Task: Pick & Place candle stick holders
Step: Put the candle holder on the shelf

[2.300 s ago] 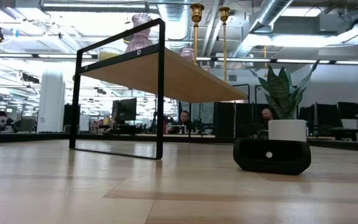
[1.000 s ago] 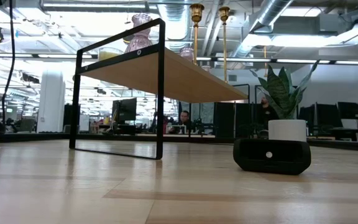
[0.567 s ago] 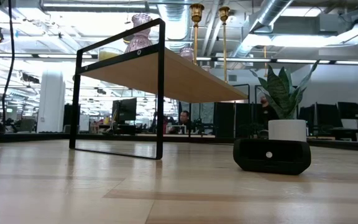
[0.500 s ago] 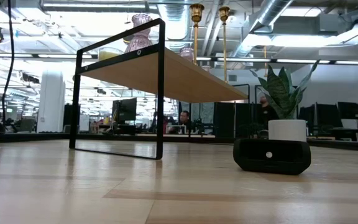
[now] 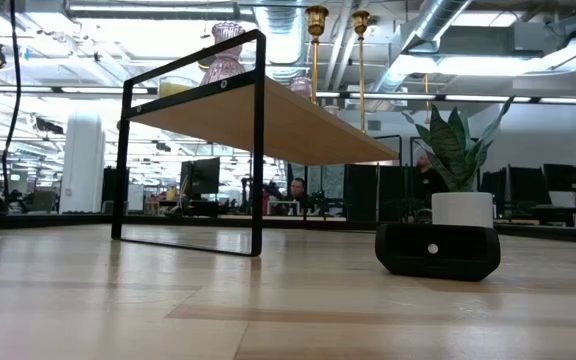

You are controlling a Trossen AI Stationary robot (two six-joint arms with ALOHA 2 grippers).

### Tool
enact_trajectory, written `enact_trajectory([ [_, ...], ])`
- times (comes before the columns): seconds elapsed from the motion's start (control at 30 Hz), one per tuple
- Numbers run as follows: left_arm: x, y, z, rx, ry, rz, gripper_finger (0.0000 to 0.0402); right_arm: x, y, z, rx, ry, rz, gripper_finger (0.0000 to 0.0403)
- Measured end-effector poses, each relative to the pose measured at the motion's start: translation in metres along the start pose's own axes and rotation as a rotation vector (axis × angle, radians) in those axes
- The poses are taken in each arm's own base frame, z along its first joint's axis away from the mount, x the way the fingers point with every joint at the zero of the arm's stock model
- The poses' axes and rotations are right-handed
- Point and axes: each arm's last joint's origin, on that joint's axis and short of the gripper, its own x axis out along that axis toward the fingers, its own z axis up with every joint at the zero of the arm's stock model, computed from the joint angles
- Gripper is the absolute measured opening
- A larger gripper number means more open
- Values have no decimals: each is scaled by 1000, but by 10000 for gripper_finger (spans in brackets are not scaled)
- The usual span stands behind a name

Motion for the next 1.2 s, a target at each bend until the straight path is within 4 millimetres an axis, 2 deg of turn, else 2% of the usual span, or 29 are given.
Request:
enact_trajectory([
  [0.07,0,-1,0,-16,-5,-4,19,0,0,0,0,0,0,292],
  [0.2,-2,-2,5,-36,-67,-9,15,0,0,0,0,0,-1,292],
  [0.3,-9,-8,24,-95,-156,-23,14,0,0,0,0,0,-1,292],
  [0.43,-32,-24,67,-115,-318,-59,14,0,0,0,-1,0,-2,292],
  [0.63,-94,-47,150,-13,-628,-84,13,0,0,0,-5,0,-3,292],
  [0.77,-115,-51,191,102,-769,20,13,0,0,0,-9,1,-3,292],
  [0.83,-112,-49,206,157,-796,90,13,0,0,0,-9,1,-4,292],
  [0.93,-98,-45,229,200,-805,141,13,0,0,0,-10,2,-4,292],
  [1.07,-64,-38,256,260,-747,117,13,0,0,0,-12,2,-4,292],
  [1.2,-24,-29,269,314,-580,70,13,0,0,-1,-8,6,-4,292],
])
